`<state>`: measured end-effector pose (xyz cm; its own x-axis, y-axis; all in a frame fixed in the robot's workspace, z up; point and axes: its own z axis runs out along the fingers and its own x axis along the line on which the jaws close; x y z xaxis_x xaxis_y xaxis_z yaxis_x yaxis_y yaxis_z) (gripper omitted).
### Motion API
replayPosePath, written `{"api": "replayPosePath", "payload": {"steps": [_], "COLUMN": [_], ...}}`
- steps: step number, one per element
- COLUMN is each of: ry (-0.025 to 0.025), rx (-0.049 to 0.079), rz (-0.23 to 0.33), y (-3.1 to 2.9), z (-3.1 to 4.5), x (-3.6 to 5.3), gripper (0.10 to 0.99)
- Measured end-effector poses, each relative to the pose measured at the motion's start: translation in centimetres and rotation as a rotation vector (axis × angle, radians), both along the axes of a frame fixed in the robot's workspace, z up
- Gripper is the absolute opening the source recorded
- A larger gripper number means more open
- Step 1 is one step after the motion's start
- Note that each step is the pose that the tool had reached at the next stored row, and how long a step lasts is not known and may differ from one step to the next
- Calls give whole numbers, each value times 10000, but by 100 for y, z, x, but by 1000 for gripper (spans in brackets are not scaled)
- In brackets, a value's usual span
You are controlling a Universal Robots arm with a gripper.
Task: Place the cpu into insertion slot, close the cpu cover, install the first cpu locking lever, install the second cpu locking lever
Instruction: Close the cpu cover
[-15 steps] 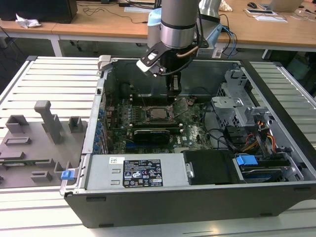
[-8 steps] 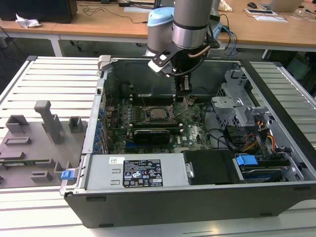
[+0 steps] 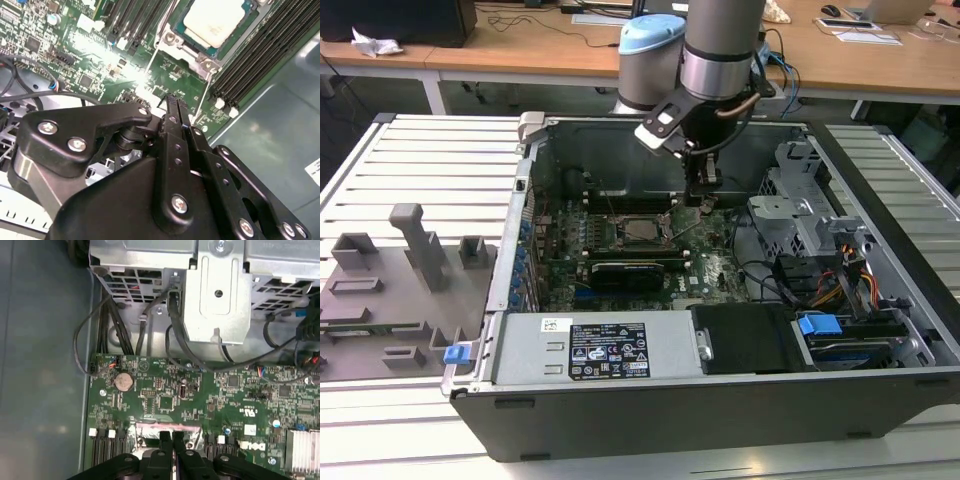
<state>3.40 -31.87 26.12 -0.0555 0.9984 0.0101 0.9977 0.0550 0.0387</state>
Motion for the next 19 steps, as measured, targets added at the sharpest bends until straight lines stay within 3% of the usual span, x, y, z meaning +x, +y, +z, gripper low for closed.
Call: {"api": "replayPosePath", "payload": {"steps": [8, 16, 19], "ry": [9, 22, 51], "rx": [-22, -26, -29], "rz": [-1, -2, -1], "y": [5, 13, 12], "z": [-24, -121, -133], "x": [251, 289, 285], "gripper": [157, 157, 157]}}
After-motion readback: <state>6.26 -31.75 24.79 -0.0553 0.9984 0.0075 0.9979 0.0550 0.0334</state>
